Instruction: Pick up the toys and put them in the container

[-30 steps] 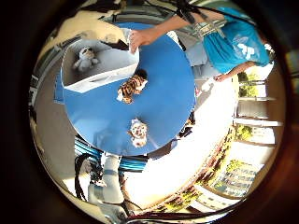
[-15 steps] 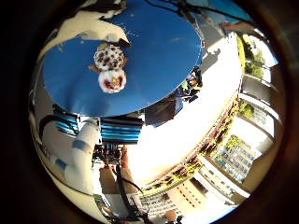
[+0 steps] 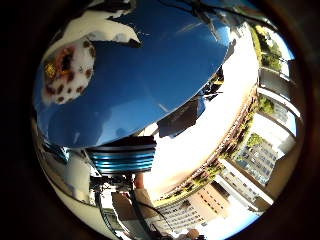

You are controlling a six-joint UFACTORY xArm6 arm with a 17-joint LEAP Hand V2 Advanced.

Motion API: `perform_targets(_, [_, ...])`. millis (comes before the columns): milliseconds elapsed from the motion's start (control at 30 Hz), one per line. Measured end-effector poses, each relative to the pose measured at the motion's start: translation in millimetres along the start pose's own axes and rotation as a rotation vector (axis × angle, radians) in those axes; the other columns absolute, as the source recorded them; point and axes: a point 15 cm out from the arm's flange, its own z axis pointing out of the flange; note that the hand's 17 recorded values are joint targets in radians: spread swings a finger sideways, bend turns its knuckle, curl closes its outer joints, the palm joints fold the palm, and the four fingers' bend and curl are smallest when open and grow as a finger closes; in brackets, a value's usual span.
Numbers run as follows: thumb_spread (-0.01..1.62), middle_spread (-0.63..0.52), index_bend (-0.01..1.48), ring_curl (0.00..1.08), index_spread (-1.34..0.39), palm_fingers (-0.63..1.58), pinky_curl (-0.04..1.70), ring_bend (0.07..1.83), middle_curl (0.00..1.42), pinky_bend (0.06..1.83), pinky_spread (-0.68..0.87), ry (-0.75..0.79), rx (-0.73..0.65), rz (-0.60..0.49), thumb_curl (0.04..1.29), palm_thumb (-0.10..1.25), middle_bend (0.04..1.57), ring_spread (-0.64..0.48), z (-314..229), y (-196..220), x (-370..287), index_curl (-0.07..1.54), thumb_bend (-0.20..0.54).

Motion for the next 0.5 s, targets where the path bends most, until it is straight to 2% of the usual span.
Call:
perform_targets(133, [1.16,0.03,0.13,0.34,0.02,0.59,0.25,0.8,0.42,1.09,0.5,0.011,-0.005,-0.006,0.4,0.56,0.35,0.3,7.1,-8.8,-5.9,0.18,-0.013])
perform_targets(167, [1.16,0.01,0.14,0.37,-0.02,0.79,0.26,0.87,0.46,1.13,0.47,0.01,-0.014,-0.008,0.4,0.58,0.44,0.26,10.0,-9.6,-7.2,0.18,-0.012])
perform_targets(200, [1.16,0.0,0.15,0.36,-0.03,0.8,0.25,0.88,0.46,1.13,0.47,0.009,-0.023,-0.014,0.4,0.59,0.45,0.25,12.8,-10.6,-8.7,0.17,-0.011])
perform_targets(267, [1.15,-0.04,0.16,0.42,-0.12,0.99,0.27,1.02,0.53,1.14,0.43,0.008,-0.036,-0.026,0.41,0.63,0.6,0.2,16.7,-14.1,-12.2,0.17,-0.01])
perform_targets(367, [1.13,-0.09,0.18,0.53,-0.23,1.02,0.3,1.24,0.66,1.15,0.4,0.01,-0.025,-0.028,0.43,0.74,0.82,0.11,12.9,-17.1,-12.9,0.15,0.007])
perform_targets(500, [1.11,-0.14,0.27,0.6,-0.36,1.08,0.37,1.31,0.77,1.3,0.34,0.02,0.03,-0.023,0.49,0.87,0.96,0.03,-2.4,-21.7,-12.0,0.12,0.029])
